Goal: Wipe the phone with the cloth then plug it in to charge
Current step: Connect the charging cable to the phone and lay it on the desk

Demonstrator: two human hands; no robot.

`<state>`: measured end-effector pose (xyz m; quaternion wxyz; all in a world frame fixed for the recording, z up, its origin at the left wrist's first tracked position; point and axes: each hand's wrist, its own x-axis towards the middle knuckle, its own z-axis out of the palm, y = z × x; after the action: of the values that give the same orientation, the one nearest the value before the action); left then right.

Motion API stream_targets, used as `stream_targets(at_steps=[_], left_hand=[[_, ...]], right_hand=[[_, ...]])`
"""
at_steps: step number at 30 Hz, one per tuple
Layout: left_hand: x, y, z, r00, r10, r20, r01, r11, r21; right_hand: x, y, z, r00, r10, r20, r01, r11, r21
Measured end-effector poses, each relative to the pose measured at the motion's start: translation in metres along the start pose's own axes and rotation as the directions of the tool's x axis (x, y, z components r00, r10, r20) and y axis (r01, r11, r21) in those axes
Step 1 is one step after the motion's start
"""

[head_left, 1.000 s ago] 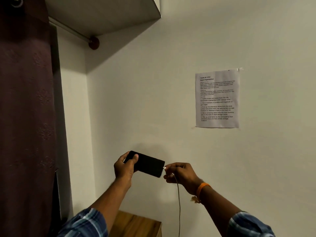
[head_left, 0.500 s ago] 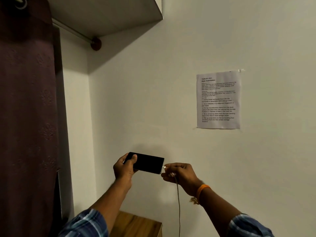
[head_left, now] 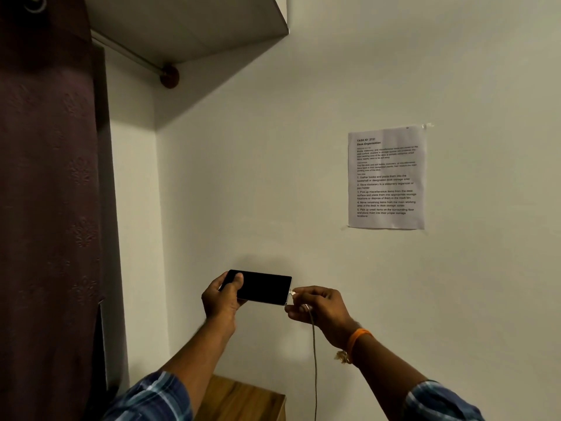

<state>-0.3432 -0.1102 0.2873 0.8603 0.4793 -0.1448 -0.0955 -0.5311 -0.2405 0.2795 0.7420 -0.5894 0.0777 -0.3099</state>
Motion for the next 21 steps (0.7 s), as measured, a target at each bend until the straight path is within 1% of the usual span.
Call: stream_targets(at_steps=[2, 6, 14, 18, 21], left_hand=[[-0.001, 0.000, 0.000, 1.000, 0.003, 0.000, -0.003, 1.000, -0.004], [-0.003, 0.001, 0.000, 1.000, 0.005, -0.002, -0.005, 1.000, -0.013], [-0.008, 0.001, -0.001, 1.000, 0.008, 0.022, -0.008, 1.000, -0.004], [-0.007, 0.000, -0.003, 0.999, 0.016, 0.035, -0.016, 1.000, 0.007], [-0.005, -0.001, -0.005, 0.998, 0.020, 0.057, -0.021, 0.999, 0.029]], right_hand=[[0.000, 0.001, -0.001, 1.000, -0.008, 0.009, 0.008, 1.000, 0.002], [0.002, 0.001, -0.003, 0.999, -0.024, -0.021, 0.024, 0.999, 0.022], [0.006, 0.003, -0.007, 1.000, -0.002, -0.008, 0.002, 1.000, -0.030], [0.006, 0.002, -0.009, 1.000, 0.019, 0.017, -0.017, 0.995, -0.097], [0.004, -0.003, -0.012, 0.996, 0.067, 0.064, -0.058, 0.990, -0.130]])
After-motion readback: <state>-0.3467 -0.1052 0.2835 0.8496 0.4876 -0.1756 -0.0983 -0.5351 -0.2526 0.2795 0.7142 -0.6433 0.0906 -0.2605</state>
